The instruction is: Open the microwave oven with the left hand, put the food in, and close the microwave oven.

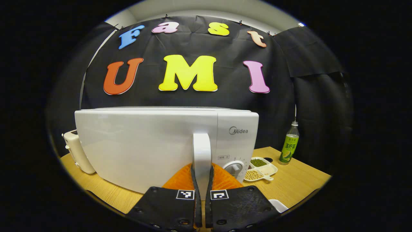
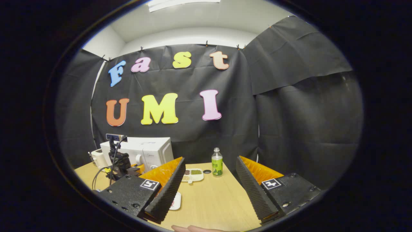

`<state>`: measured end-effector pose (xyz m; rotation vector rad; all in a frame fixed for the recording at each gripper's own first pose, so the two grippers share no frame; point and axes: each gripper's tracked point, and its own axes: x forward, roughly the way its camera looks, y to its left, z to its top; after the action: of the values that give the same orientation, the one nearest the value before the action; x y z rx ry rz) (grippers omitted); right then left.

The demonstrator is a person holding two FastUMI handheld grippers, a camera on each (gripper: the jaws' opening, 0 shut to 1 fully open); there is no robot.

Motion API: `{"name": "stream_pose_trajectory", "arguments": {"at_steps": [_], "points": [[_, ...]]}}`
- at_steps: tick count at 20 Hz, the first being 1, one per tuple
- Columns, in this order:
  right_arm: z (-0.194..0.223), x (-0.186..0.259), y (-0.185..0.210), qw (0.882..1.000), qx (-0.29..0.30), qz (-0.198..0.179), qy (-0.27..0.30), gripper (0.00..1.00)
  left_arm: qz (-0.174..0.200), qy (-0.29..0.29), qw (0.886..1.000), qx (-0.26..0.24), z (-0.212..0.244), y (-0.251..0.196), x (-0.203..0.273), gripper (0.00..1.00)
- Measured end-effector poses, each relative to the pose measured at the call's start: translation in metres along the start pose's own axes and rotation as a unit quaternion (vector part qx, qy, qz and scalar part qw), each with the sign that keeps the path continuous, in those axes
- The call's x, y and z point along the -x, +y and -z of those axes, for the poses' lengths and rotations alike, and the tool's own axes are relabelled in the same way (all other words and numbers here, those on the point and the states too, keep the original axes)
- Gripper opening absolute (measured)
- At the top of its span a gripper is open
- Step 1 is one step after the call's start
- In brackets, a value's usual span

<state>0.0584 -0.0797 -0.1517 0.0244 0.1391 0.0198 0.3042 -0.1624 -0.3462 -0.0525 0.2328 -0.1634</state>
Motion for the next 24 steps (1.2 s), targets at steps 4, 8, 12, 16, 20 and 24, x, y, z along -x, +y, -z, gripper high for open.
{"name": "stream_pose_trajectory", "arguments": {"at_steps": [4, 8, 12, 16, 20, 24], "points": [[0.002, 0.001, 0.002, 1.000, -0.006, 0.001, -0.003, 0.92, 0.015, 0.003, 1.000, 0.014, 0.006, -0.001, 0.029, 0.04], [0.015, 0.006, 0.016, 1.000, -0.016, -0.015, 0.011, 1.00, 0.039, -0.003, 0.999, -0.011, 0.012, 0.011, 0.088, 0.04], [0.019, 0.020, 0.030, 0.999, -0.015, -0.025, 0.014, 1.00, 0.049, -0.014, 0.999, -0.010, 0.018, 0.048, 0.161, 0.04], [0.019, 0.034, 0.050, 0.999, -0.020, -0.041, 0.011, 1.00, 0.005, 0.007, 1.000, -0.013, 0.035, 0.108, 0.224, 0.27], [0.020, 0.045, 0.071, 0.998, -0.006, -0.056, 0.006, 0.92, -0.070, 0.019, 0.997, -0.010, 0.049, 0.180, 0.294, 0.93], [0.032, 0.037, 0.090, 0.997, 0.021, -0.070, 0.026, 1.00, -0.124, 0.019, 0.992, -0.022, 0.040, 0.223, 0.349, 0.92]]}}
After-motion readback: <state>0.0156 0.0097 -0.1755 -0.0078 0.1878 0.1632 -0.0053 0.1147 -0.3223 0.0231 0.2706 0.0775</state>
